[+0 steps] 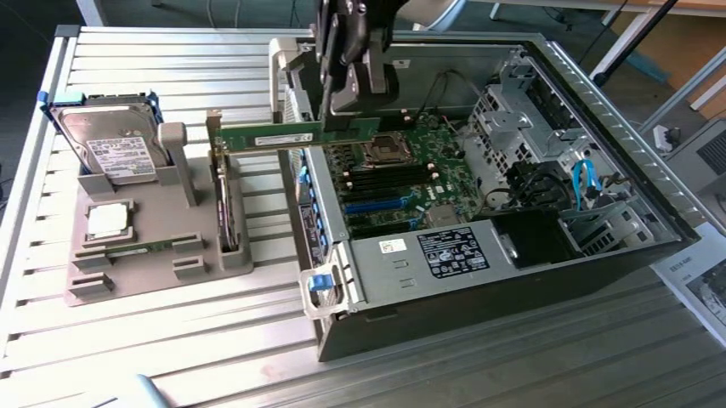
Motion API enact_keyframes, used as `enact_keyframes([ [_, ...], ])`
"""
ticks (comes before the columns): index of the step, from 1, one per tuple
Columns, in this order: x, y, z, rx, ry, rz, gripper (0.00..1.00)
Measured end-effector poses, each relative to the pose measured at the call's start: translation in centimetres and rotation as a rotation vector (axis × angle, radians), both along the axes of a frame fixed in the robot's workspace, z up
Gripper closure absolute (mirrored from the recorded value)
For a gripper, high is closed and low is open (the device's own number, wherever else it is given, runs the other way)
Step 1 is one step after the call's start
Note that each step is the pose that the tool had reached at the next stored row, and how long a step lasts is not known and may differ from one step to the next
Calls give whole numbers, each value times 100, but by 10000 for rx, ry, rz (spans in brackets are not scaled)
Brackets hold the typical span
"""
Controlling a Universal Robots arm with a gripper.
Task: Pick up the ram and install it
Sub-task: 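Pick up the ram and move it above insertion slot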
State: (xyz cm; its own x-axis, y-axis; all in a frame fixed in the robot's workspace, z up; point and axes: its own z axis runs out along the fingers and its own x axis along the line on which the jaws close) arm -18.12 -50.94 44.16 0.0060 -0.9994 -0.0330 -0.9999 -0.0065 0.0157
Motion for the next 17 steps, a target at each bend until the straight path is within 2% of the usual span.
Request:
enact_keyframes([
  [17, 304, -21, 0, 73, 1, 0, 88],
])
